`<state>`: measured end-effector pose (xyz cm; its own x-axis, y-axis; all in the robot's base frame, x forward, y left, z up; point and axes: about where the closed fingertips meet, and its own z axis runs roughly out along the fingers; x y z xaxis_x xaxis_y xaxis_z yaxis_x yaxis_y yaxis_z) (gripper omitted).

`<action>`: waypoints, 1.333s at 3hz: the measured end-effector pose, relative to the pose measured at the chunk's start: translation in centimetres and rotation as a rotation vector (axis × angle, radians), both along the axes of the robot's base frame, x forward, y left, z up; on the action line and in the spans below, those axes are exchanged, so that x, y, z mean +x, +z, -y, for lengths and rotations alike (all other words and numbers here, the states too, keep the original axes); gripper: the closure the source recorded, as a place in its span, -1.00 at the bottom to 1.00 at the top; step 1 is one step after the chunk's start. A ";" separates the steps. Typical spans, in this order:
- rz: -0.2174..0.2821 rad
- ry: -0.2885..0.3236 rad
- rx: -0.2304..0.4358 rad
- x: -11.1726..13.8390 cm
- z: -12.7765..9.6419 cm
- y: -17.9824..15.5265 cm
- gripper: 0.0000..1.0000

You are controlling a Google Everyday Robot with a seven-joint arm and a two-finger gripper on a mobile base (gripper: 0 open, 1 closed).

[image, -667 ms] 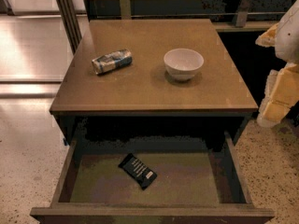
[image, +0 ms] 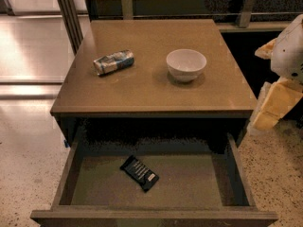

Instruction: Pick rxbar blueberry from top drawer and place on counter

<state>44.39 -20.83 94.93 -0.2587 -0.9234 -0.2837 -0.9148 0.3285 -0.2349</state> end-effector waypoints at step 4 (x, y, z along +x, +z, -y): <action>-0.113 -0.055 0.204 0.0 -3.4 -9.8 -1.00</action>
Offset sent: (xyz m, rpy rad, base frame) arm -0.0006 0.0382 -0.1130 0.2780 0.0803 -0.1127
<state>44.40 -17.44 85.16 -0.3476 -0.8335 -0.4295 -0.9109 0.4088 -0.0560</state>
